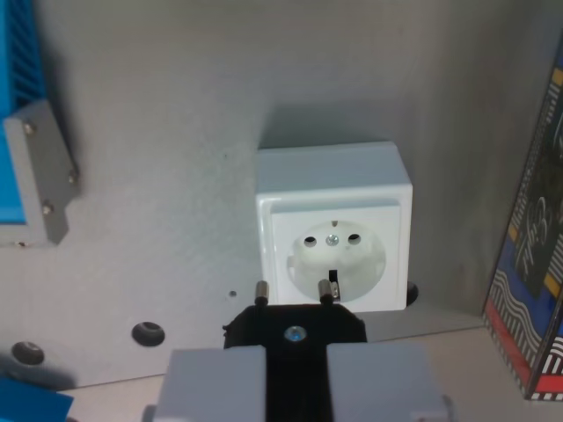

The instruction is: Move above the white socket

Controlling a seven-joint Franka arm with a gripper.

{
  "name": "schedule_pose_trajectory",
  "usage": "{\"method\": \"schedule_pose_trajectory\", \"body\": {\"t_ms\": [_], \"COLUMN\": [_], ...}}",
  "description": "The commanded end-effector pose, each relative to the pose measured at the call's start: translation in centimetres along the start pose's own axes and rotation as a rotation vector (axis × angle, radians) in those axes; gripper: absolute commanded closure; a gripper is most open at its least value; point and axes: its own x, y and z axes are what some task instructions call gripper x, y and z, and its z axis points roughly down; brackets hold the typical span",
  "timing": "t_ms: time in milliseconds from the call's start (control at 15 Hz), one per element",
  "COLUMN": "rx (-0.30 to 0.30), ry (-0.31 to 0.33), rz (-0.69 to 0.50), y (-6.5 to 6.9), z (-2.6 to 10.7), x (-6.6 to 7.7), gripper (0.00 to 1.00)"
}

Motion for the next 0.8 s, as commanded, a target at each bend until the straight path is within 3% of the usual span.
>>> {"method": "schedule_pose_trajectory", "body": {"t_ms": [67, 800], "rx": [0.02, 0.029], "ry": [0.1, 0.1], "rz": [-0.035, -0.041], "y": [0.8, 1.8], "z": [1.4, 4.1], "x": [-0.6, -2.1], "gripper": [1.0, 1.0]}}
